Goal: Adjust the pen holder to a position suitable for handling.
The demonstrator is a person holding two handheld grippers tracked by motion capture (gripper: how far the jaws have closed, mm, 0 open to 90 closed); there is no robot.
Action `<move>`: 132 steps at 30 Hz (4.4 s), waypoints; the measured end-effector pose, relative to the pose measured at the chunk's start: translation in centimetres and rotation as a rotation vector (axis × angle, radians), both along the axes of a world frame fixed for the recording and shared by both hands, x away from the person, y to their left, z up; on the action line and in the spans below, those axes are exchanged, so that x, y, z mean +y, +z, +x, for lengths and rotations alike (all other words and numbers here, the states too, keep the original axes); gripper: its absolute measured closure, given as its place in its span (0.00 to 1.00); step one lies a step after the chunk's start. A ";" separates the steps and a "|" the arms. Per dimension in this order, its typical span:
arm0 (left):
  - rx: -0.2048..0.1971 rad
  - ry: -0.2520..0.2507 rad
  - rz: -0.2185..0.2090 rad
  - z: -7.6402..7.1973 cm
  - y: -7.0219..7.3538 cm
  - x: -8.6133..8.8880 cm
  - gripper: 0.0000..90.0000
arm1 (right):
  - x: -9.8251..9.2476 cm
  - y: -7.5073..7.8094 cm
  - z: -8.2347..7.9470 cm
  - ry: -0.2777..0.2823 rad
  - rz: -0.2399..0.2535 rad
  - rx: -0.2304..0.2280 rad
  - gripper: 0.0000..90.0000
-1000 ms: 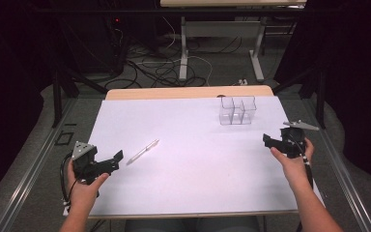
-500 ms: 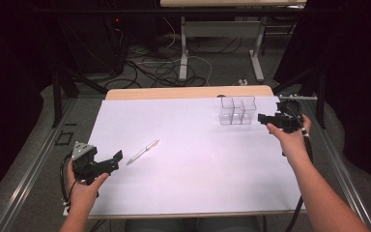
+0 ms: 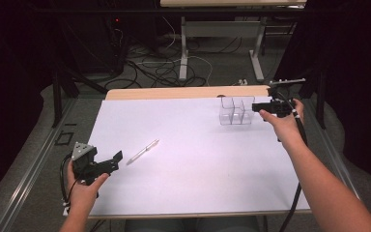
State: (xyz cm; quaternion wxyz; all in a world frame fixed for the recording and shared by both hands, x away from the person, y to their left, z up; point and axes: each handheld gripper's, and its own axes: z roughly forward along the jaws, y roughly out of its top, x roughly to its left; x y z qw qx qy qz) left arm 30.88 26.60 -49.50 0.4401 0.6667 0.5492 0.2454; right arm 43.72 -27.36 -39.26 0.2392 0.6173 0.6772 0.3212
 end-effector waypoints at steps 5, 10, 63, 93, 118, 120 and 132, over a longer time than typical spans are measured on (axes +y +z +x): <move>-0.001 0.000 0.000 0.0 0.0 0.0 0.02 | 0.2 -0.2 1.2 0.009 -0.005 0.032 0.43; 0.000 -0.003 0.002 0.1 0.0 0.0 0.02 | -0.1 -0.6 2.9 -0.016 -0.014 0.072 0.47; 0.040 0.021 -0.004 0.3 -0.6 0.0 0.05 | -1.9 -6.8 10.4 -0.009 -0.016 0.090 0.72; 0.040 0.025 -0.011 0.2 -0.7 0.2 0.06 | -1.2 -9.2 11.2 -0.061 -0.038 0.175 0.97; 0.045 0.014 -0.005 0.4 -0.7 0.0 0.07 | -0.2 -8.2 9.8 -0.134 -0.012 0.276 0.99; 0.044 0.014 -0.008 0.4 -0.7 -0.1 0.07 | -0.1 -8.2 9.7 -0.126 -0.017 0.279 0.99; 0.043 0.009 0.000 0.4 -0.7 -0.2 0.07 | 2.3 -7.5 7.1 -0.056 0.021 0.276 0.99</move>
